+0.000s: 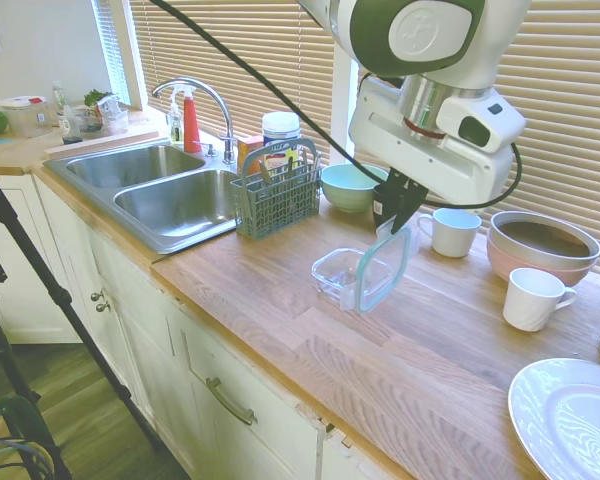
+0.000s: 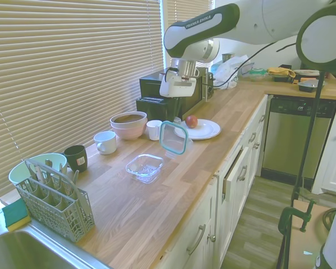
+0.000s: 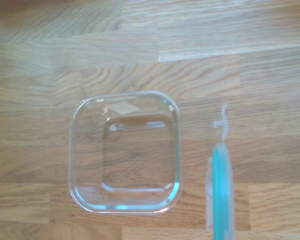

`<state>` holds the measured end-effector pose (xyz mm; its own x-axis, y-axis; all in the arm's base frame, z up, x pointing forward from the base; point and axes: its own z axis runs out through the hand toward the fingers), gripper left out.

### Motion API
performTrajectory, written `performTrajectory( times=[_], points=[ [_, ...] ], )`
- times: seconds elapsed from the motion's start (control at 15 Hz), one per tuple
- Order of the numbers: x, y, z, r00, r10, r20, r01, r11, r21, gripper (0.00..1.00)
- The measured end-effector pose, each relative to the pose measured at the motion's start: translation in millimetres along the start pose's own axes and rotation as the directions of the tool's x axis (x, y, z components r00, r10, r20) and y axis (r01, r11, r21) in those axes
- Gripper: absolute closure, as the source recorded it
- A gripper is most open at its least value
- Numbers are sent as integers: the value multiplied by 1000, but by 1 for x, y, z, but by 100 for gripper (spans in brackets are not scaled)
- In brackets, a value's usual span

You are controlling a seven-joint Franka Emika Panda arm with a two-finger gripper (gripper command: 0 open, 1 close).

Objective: Cover the lid of the food container

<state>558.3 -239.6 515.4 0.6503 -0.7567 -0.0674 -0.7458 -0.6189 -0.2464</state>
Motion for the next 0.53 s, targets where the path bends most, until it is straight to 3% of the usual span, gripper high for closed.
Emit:
performTrajectory(
  times=[0.53],
  points=[
    [6, -42, 6, 1000, -9, -17, 9, 999, -37, 100]
  ],
)
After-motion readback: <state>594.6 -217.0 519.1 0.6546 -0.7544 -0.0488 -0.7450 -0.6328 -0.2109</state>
